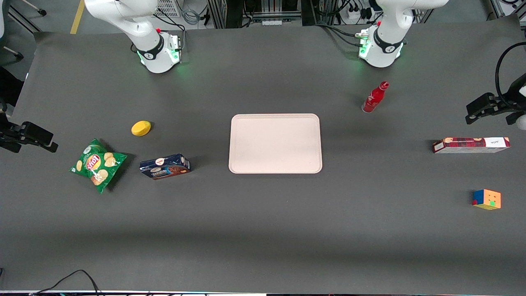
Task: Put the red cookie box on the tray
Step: 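Move the left gripper over the red plaid cookie box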
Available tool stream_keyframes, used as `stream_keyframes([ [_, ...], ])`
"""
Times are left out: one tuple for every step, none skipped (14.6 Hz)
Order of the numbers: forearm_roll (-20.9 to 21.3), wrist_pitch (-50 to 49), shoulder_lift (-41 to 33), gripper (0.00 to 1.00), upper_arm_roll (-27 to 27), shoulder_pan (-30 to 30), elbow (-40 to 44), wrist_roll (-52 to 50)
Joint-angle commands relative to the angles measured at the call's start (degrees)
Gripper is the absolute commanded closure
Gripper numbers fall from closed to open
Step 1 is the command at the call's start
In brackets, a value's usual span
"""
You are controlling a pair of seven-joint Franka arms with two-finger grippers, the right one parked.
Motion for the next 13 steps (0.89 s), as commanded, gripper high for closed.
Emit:
stream_keyframes([
  [0.4,-1.4,0.7,0.0,0.3,-0.2,1.7,0.3],
  [0.4,-1.4,0.7,0.0,0.3,-0.2,1.7,0.1],
  [0.4,-1.6,0.7,0.0,0.3,-0.2,1.7,0.2],
  [0.1,-2.4,0.8,0.0,0.3,-0.2,1.7,0.4],
  [0.2,-2.9,0.8,0.0,0.3,-0.2,1.6,0.5],
  [0.4,-2.9,0.8,0.0,0.3,-0.2,1.6,0.9],
  [0.4,-3.1,0.7,0.0,0.2,-0.2,1.6,1.0],
  [0.5,-3.1,0.7,0.0,0.2,-0.3,1.6,1.0],
  [0.6,-4.0,0.7,0.0,0.1,-0.3,1.6,1.1],
  [0.6,-5.3,0.7,0.0,0.2,-0.2,1.6,1.6],
  [0.6,-6.1,0.7,0.0,0.3,-0.2,1.2,2.8],
  [0.6,-6.2,0.8,0.0,0.4,-0.1,1.1,4.3],
  [0.7,-6.3,0.8,0.0,0.4,0.0,1.0,4.7],
])
